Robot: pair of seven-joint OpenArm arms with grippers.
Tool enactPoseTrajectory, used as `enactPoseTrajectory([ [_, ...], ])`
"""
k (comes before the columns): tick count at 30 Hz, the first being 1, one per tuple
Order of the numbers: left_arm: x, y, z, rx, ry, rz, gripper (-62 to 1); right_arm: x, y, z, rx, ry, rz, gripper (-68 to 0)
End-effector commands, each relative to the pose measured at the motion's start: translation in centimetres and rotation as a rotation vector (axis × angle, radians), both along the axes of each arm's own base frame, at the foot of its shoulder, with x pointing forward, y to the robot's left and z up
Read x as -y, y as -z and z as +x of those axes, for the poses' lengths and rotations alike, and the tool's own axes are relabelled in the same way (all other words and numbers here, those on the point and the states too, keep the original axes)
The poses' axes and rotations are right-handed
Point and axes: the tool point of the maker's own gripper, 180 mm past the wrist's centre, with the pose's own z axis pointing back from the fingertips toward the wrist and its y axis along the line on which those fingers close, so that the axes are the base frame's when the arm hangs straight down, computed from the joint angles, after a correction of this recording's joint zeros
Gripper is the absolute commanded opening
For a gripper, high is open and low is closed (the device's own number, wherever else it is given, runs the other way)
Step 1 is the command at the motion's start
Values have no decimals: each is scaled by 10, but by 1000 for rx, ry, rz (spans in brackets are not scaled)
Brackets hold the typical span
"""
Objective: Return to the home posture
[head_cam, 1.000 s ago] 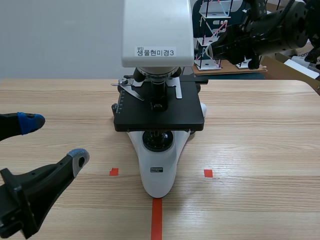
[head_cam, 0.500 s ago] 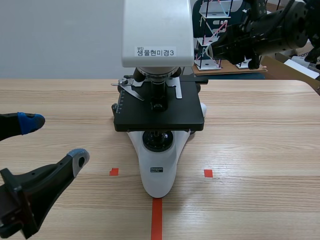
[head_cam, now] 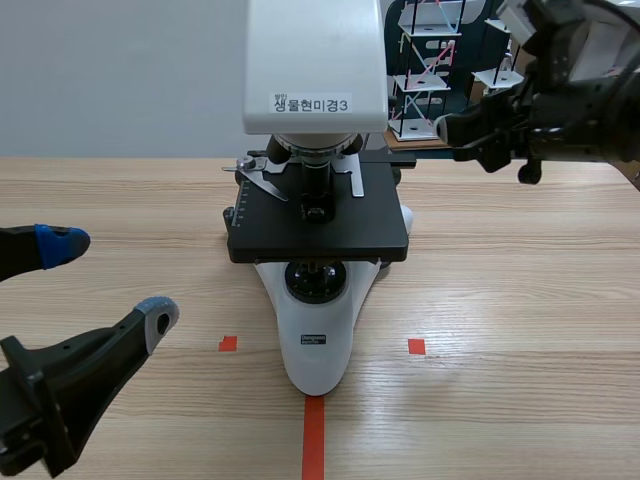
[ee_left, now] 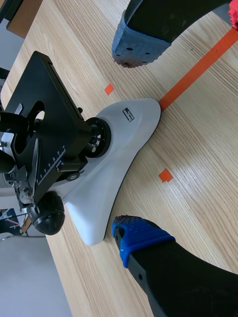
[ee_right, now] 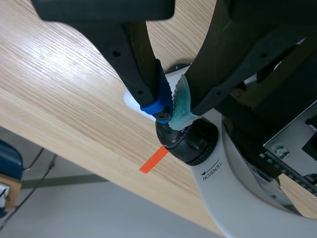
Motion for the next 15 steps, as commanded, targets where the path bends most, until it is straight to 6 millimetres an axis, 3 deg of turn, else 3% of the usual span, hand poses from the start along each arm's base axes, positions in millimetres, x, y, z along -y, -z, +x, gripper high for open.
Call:
enactPoseTrajectory([
  [1, 2, -9, 1, 27, -3, -20, 14, 10, -26, -2, 104, 17, 3, -633],
  [4, 2, -9, 1, 27, -3, -20, 14, 20, -29, -21, 189, 40, -7, -631],
  [6, 2, -9, 1, 27, -3, -20, 14, 21, -28, -36, 232, 40, -17, -586],
  [15, 2, -9, 1, 27, -3, -20, 14, 1, -1, -108, 251, -28, -33, -170],
])
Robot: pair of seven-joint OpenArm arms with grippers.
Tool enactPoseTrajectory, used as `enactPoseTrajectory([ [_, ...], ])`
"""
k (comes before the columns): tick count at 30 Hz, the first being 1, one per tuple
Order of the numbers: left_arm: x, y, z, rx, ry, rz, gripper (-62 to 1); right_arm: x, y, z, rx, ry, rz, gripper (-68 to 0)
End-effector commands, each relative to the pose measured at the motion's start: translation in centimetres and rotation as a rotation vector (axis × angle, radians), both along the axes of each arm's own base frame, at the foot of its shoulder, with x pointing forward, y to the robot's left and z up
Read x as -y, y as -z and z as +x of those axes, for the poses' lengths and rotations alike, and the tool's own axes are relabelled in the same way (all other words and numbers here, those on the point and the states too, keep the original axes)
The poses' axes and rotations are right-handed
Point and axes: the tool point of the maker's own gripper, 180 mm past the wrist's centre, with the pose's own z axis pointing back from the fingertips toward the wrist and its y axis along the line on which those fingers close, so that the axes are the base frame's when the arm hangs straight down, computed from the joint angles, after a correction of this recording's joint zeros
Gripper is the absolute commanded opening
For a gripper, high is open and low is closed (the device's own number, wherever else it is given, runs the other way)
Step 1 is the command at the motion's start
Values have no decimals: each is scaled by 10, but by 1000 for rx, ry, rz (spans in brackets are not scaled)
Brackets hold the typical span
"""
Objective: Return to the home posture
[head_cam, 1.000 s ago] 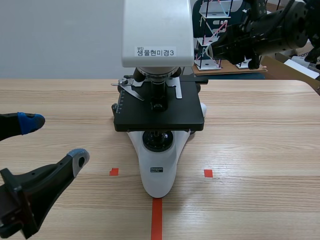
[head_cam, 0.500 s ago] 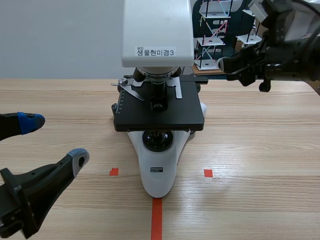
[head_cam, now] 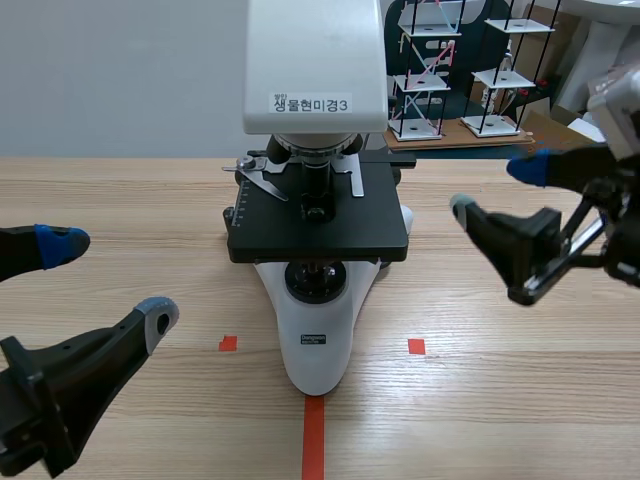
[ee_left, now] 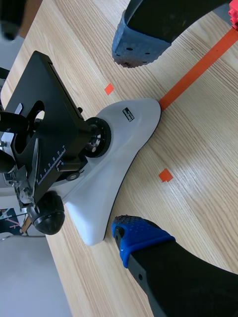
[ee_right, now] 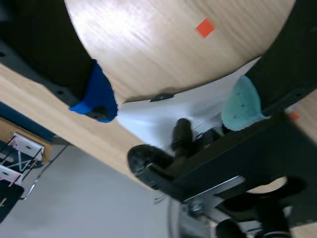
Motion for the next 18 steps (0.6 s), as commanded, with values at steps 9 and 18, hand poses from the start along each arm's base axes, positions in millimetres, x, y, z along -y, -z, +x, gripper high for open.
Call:
enactPoseTrajectory([
  [9, 2, -9, 1, 27, -2, -20, 14, -11, -27, -58, 142, 1, 7, -80],
  [18, 2, -9, 1, 27, -3, -20, 14, -15, -30, -80, 112, -17, 0, -80],
])
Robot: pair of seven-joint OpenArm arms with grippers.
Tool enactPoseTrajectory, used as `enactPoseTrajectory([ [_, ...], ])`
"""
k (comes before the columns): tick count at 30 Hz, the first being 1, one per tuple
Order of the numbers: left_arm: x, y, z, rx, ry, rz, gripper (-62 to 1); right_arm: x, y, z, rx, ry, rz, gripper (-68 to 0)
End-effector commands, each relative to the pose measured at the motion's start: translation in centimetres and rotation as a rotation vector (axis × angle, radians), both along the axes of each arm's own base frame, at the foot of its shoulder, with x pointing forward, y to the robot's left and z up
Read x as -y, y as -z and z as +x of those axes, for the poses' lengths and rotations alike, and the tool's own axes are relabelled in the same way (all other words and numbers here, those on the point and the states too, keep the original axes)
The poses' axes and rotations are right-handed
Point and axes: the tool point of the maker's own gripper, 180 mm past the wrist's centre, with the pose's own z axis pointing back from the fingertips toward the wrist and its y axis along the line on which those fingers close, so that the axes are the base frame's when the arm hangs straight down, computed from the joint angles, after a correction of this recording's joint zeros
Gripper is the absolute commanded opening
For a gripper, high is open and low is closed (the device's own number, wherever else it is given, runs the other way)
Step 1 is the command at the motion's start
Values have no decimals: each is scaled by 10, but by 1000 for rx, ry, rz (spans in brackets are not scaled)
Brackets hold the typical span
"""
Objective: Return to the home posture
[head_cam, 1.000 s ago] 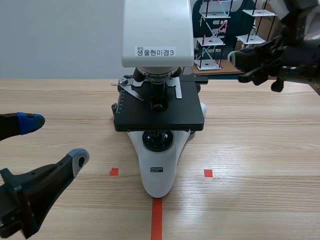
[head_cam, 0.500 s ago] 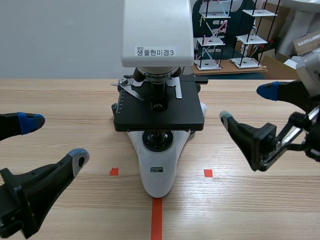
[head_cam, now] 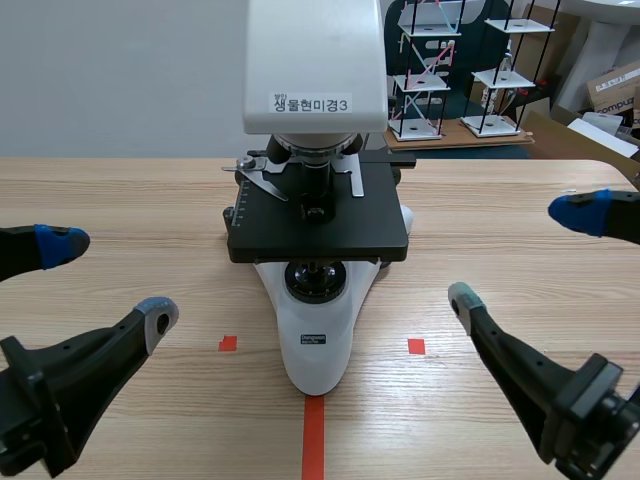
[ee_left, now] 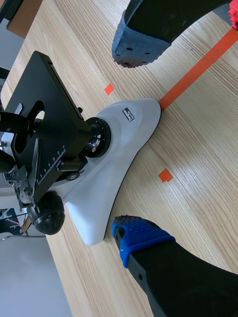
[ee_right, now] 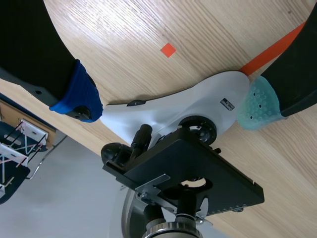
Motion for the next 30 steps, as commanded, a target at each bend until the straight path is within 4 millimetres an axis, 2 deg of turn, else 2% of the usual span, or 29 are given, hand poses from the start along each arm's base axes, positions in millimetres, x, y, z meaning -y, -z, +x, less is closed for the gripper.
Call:
enactPoseTrajectory([
  [1, 2, -9, 1, 27, -3, -20, 14, 0, -8, 6, 34, 4, 17, -79],
  [30, 2, -9, 1, 27, -3, -21, 14, 0, -5, 3, 21, 3, 16, -80],
])
